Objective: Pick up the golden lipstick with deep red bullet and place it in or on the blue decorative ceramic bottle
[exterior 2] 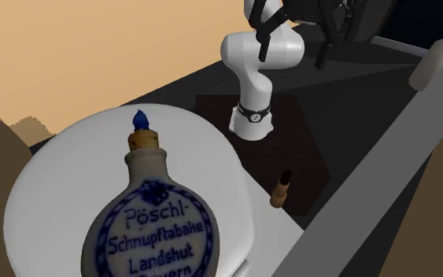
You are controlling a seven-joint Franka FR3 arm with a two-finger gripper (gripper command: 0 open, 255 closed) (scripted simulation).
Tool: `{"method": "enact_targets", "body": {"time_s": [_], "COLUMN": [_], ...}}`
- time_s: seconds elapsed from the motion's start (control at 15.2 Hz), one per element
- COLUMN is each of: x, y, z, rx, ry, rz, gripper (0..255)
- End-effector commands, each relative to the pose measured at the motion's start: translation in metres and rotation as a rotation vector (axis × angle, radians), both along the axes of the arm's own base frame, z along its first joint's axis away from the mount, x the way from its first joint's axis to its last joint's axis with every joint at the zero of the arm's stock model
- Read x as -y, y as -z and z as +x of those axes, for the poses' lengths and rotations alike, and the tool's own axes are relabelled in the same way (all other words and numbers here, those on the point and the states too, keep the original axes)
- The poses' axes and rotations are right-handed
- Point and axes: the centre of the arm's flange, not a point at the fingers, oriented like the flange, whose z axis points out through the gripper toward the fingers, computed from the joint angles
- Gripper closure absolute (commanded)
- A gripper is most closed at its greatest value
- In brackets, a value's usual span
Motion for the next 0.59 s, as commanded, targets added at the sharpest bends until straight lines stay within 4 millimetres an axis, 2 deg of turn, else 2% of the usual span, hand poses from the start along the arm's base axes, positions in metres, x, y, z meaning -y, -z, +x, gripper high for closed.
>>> {"method": "enact_targets", "body": {"time_s": [0.0,0.53], "x": [0.0,0.01], "y": [0.0,0.069], "z": [0.0,0.075], "rx": [0.0,0.028], "ry": [0.0,-0.023], "rz": [0.0,0.048], "gripper": [0,0]}}
